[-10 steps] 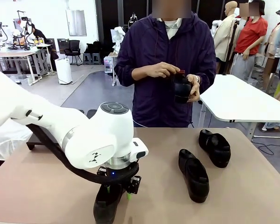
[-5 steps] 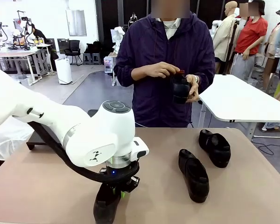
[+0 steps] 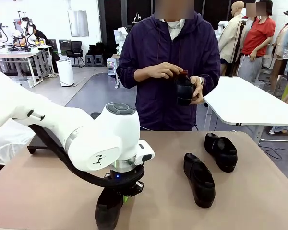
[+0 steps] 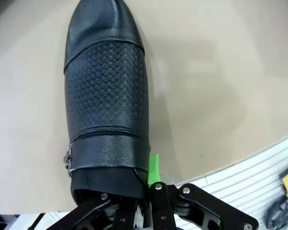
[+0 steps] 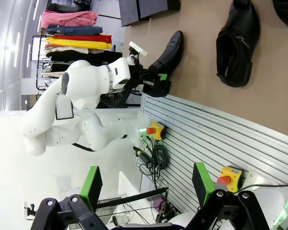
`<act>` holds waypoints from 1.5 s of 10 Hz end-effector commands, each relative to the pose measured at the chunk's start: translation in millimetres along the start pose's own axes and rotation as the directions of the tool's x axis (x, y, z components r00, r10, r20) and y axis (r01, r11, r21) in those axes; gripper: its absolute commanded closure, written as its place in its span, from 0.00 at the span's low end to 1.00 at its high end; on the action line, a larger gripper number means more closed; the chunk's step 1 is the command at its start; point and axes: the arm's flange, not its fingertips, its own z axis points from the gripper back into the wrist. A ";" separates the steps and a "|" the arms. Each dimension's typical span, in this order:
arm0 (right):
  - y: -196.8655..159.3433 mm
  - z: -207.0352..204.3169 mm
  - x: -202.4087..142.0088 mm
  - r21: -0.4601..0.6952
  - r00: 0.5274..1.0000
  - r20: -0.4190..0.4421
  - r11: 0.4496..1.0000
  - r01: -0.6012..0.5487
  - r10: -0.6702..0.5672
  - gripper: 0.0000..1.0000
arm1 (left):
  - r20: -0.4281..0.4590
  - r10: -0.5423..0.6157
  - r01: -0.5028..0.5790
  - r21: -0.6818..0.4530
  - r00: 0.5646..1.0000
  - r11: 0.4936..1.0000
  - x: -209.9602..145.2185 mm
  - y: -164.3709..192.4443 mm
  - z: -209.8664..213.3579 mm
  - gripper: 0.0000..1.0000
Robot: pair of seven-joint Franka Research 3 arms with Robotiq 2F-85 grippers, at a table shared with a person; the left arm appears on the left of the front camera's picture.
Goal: Organize the shoes by placing them on the stand.
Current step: Place the Shoe from the middle of the table onto the Shoes Stand.
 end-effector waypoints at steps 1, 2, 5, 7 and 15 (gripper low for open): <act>5.9 2.3 2.4 0.024 1.000 0.009 1.000 0.002 -0.002 0.00 | -0.013 -0.096 0.095 -0.033 0.995 0.995 -22.7 13.4 58.0 1.00; 5.9 2.3 2.4 0.024 1.000 0.009 1.000 0.002 -0.002 0.00 | -0.020 -0.070 0.070 -0.010 0.997 0.998 -36.5 28.0 85.5 1.00; 5.9 2.3 2.4 0.024 1.000 0.009 1.000 0.002 -0.002 0.00 | 0.130 0.411 -0.422 0.069 0.902 0.904 -64.2 124.7 134.5 1.00; 5.9 2.3 2.4 0.024 1.000 0.009 1.000 0.002 -0.002 0.00 | 0.281 0.555 -0.590 0.055 0.783 0.805 -92.7 205.6 128.6 1.00; 5.9 2.3 2.4 0.024 1.000 0.009 1.000 0.002 -0.002 0.00 | 0.309 0.486 -0.527 0.058 0.817 0.848 -75.9 263.2 160.0 1.00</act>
